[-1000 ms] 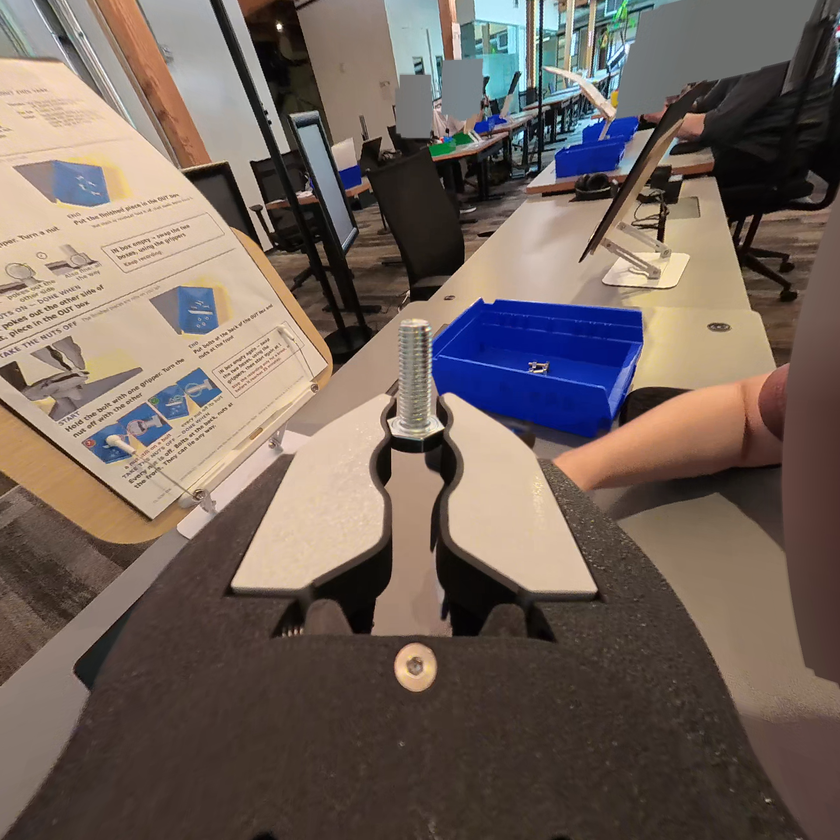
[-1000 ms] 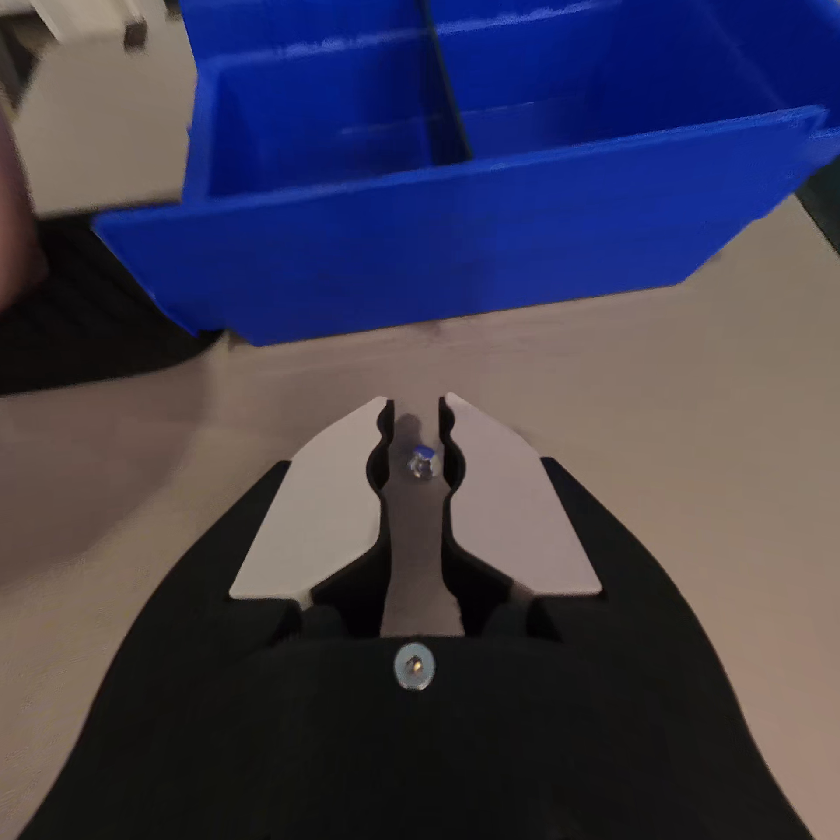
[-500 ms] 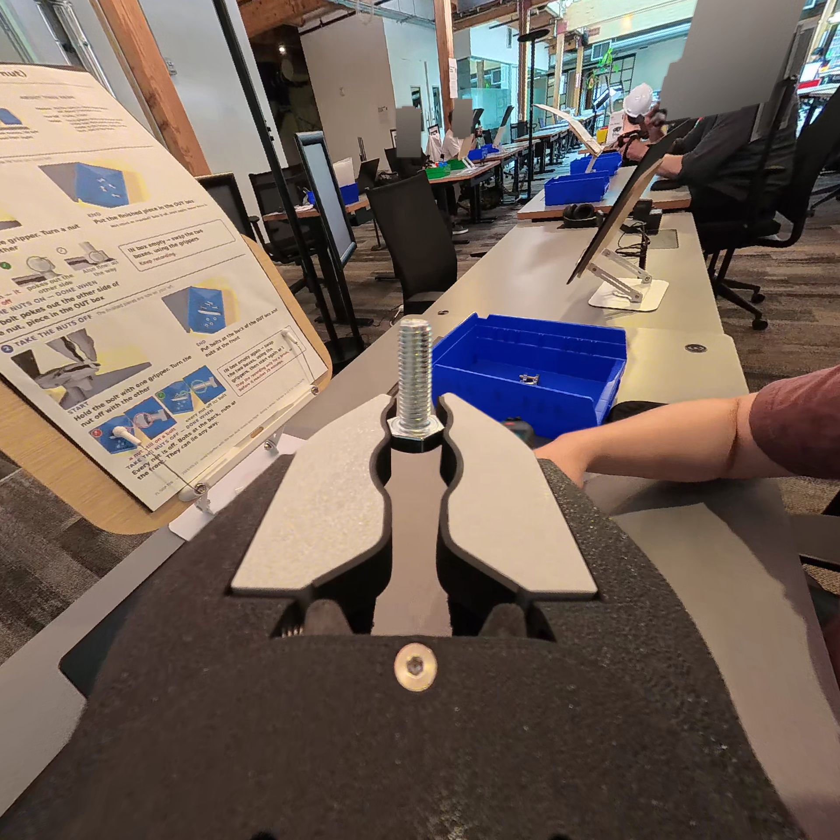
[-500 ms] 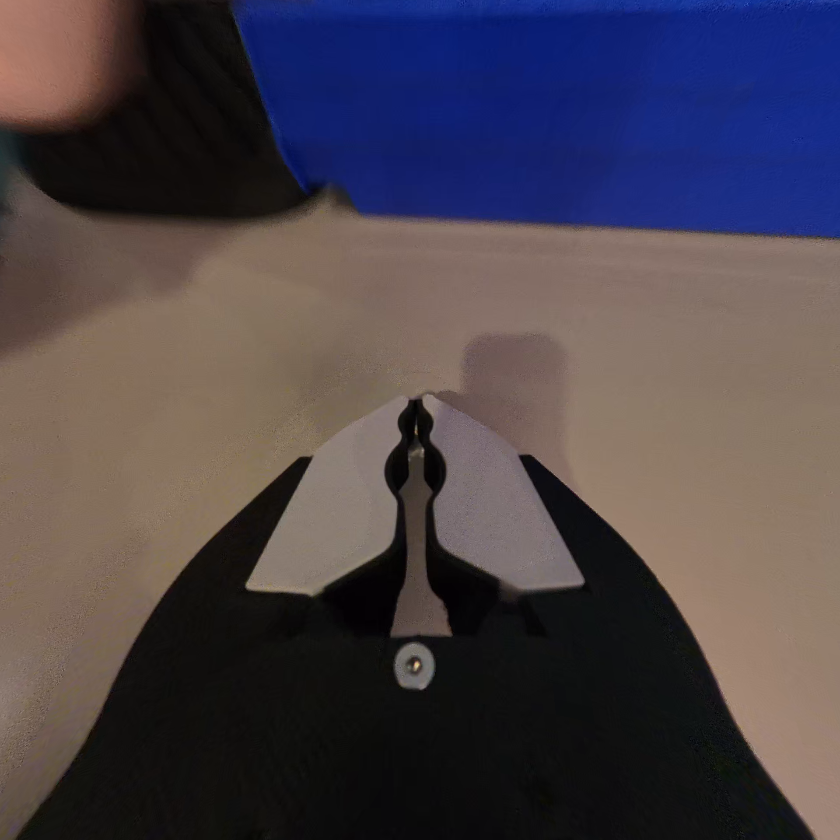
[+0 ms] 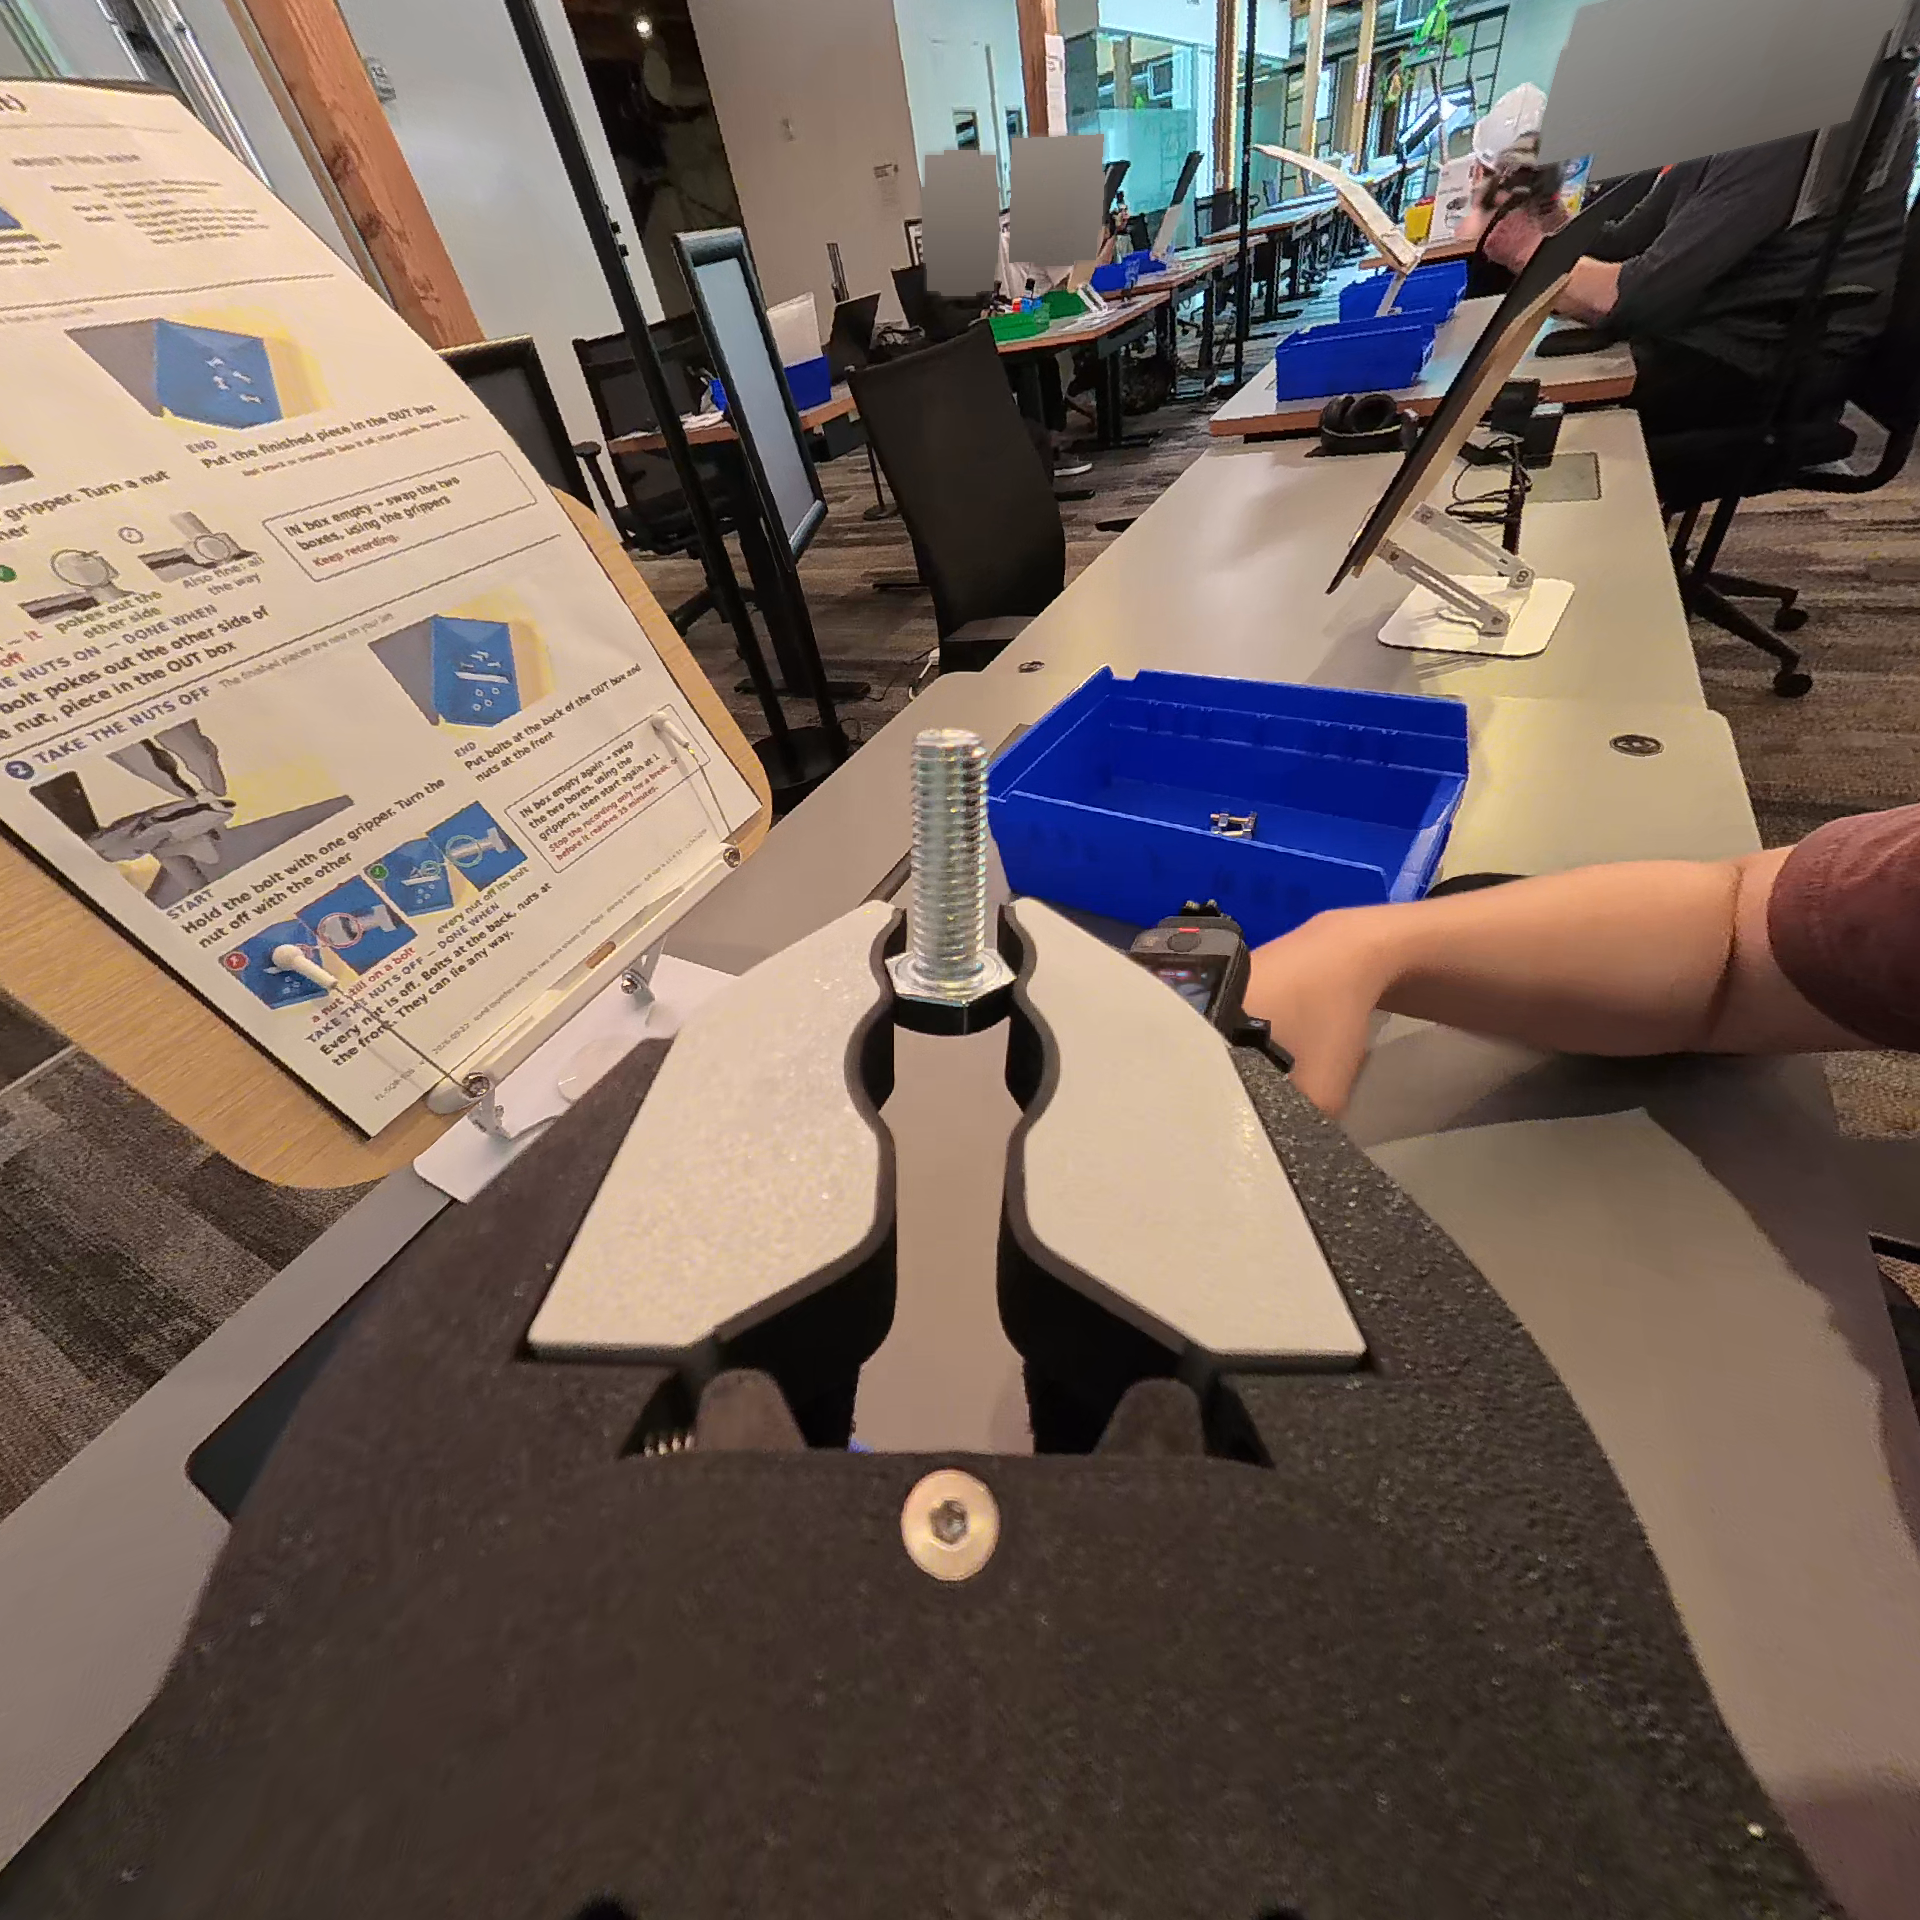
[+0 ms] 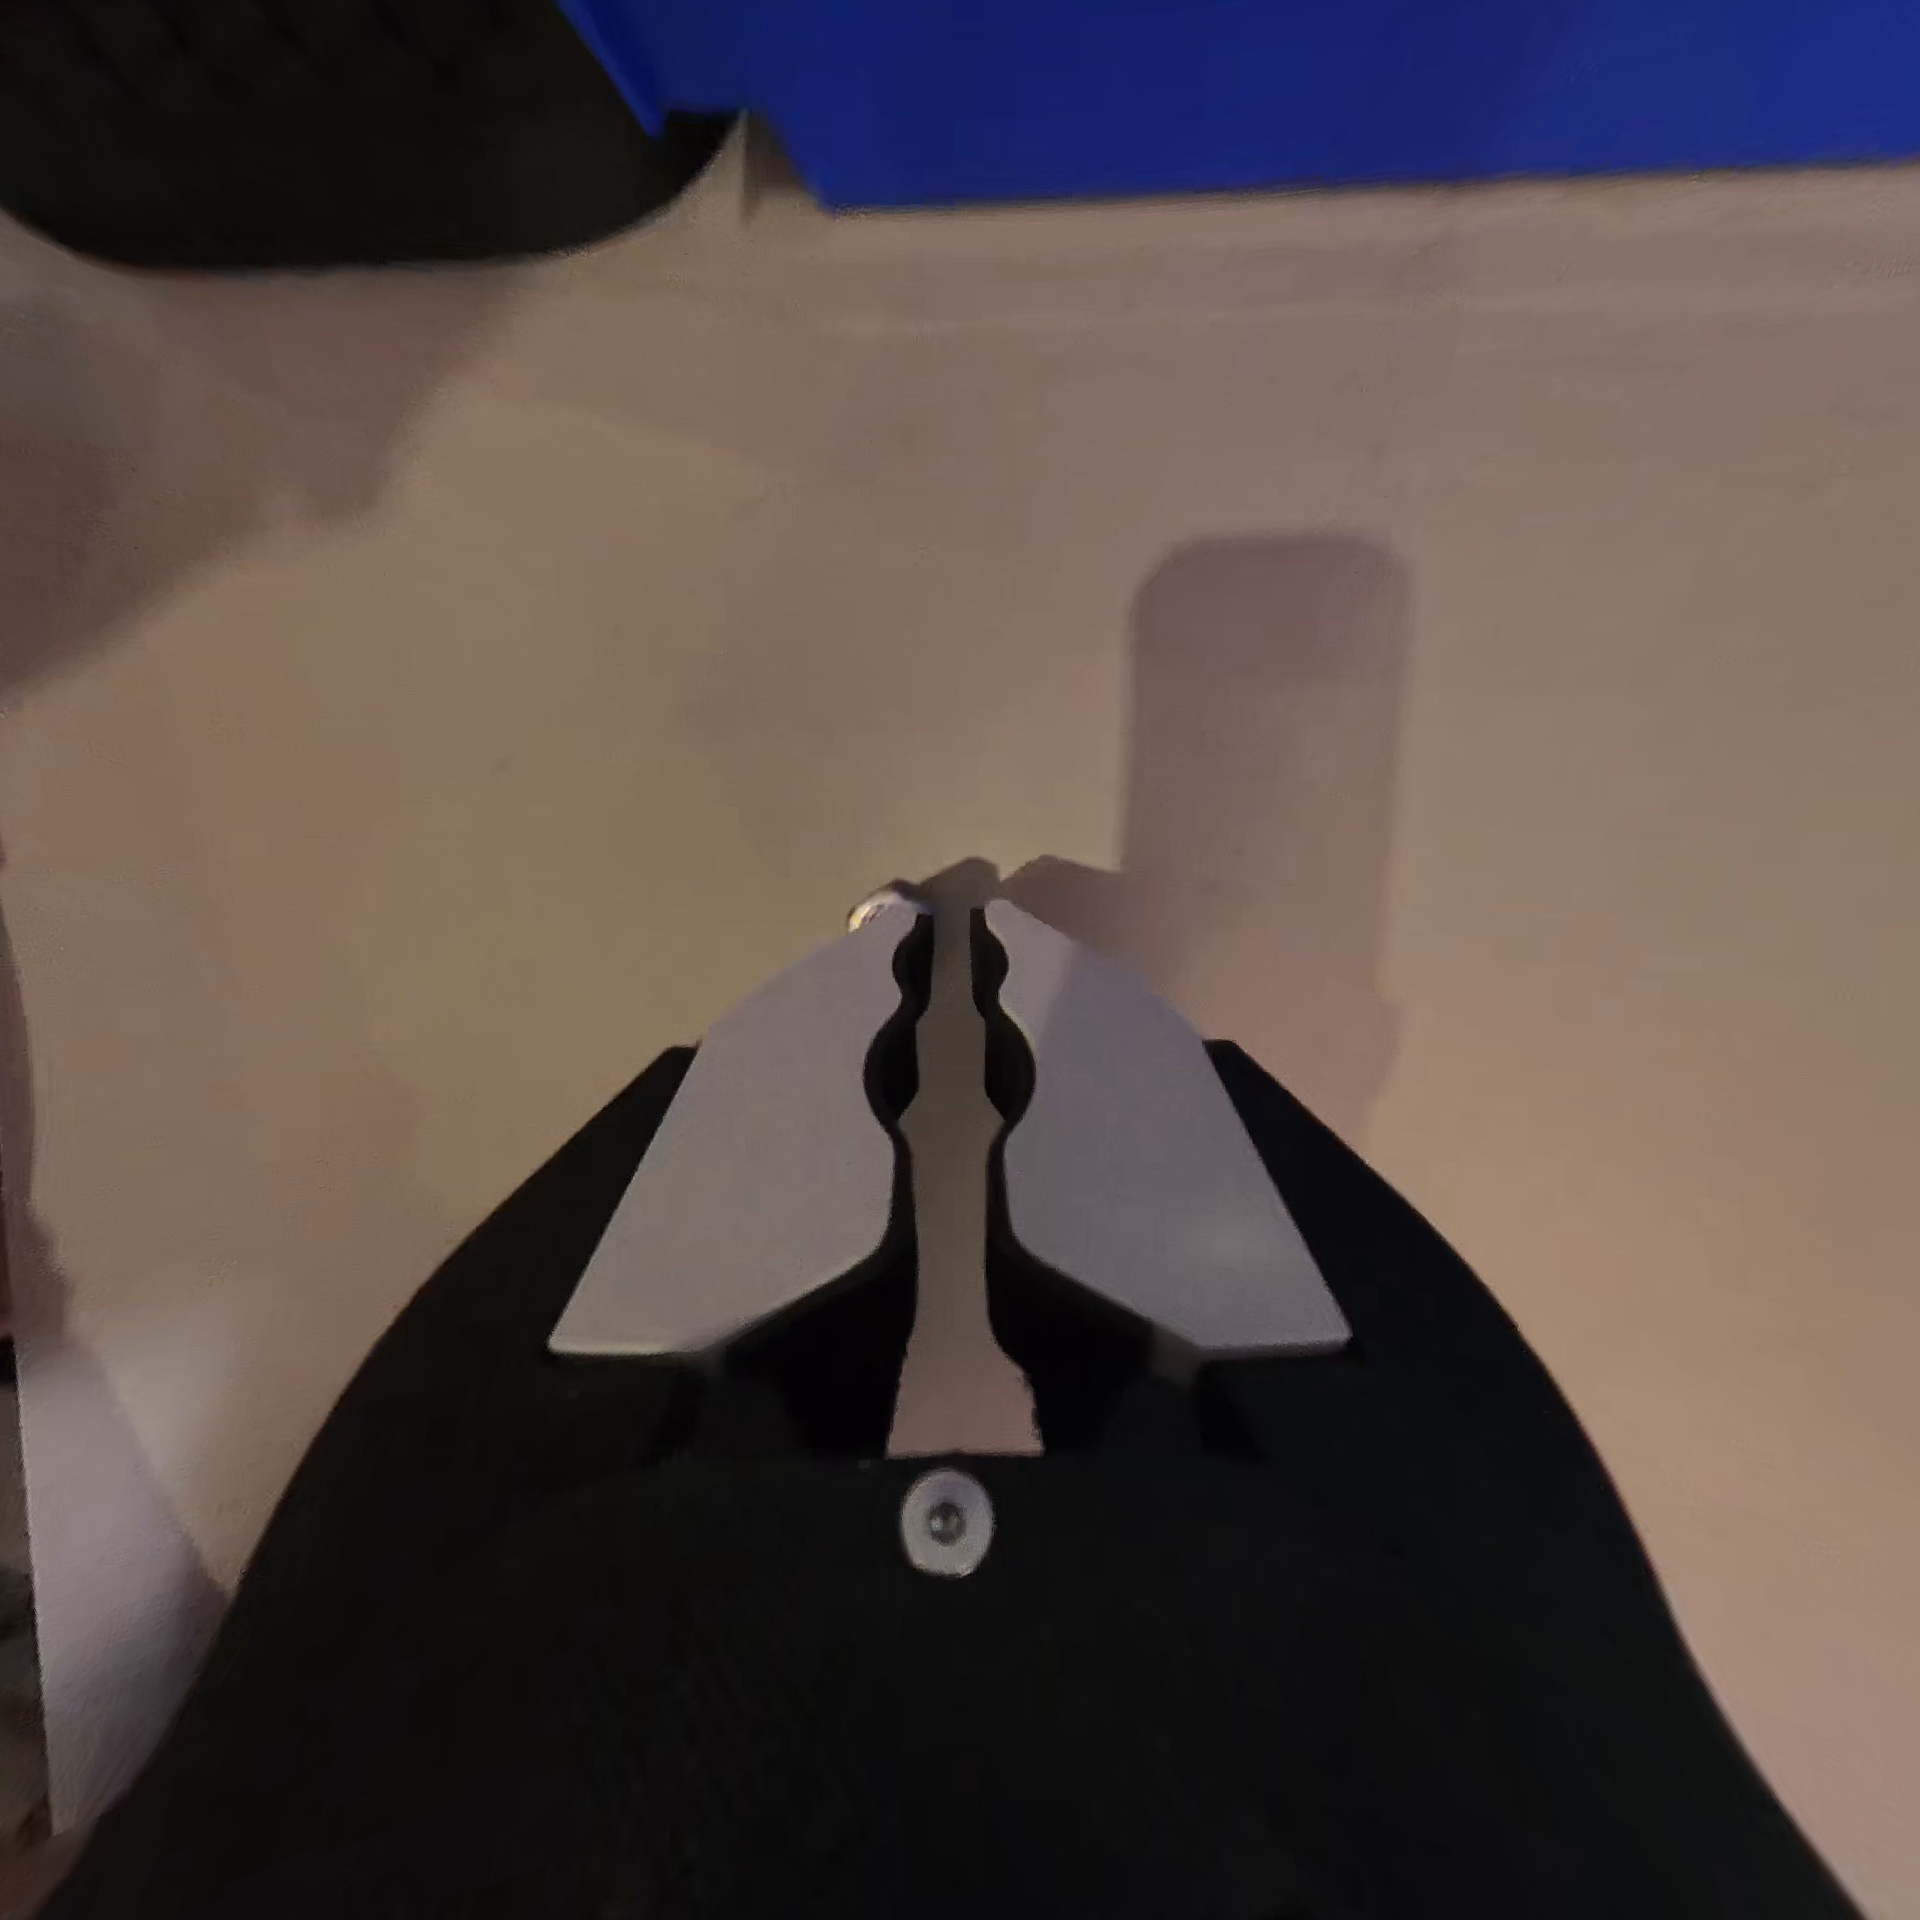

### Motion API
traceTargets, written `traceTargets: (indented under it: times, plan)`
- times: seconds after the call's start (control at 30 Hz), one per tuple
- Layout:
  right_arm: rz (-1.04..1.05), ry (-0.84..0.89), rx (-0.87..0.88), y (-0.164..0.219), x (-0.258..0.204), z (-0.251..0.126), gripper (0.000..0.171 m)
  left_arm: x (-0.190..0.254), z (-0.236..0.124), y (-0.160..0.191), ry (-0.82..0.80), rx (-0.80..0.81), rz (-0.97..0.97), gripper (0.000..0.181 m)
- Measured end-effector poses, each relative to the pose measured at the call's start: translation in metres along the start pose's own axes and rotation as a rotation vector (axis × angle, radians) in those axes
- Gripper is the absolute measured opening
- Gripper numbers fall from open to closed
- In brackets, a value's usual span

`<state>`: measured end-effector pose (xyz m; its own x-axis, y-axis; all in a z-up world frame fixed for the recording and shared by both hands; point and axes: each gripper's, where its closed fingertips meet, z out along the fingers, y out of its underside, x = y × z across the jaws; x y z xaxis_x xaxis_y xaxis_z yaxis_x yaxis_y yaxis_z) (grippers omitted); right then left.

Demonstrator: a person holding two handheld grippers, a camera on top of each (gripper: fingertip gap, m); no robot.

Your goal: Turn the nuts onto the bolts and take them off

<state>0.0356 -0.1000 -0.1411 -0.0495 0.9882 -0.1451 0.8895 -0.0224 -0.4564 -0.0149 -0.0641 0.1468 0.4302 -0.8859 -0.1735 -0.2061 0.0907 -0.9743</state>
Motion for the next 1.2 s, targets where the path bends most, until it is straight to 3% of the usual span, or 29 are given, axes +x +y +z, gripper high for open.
traceTargets:
  times: [0.13,0.3,0.43,0.77,1.2]
  plan:
    - [-0.130,0.043,-0.079,0.008,-0.009,0.008,0.009,0.000,-0.005,-0.001,-0.010,0.001,0.013,0.016]
    - [-0.241,0.119,-0.023,0.001,-0.016,0.001,0.018,0.003,-0.011,-0.006,0.003,0.022,0.018,0.016]
    - [-0.234,0.073,-0.081,0.010,-0.017,0.003,0.021,0.010,-0.013,-0.009,0.031,0.032,0.023,0.016]
    - [-0.590,0.060,-0.249,0.008,-0.017,0.004,0.023,0.025,-0.011,-0.006,0.084,-0.005,0.062,0.016]
    - [-0.639,-0.008,-0.388,0.015,-0.014,0.014,0.019,0.022,-0.001,0.007,0.095,-0.066,0.050,0.016]
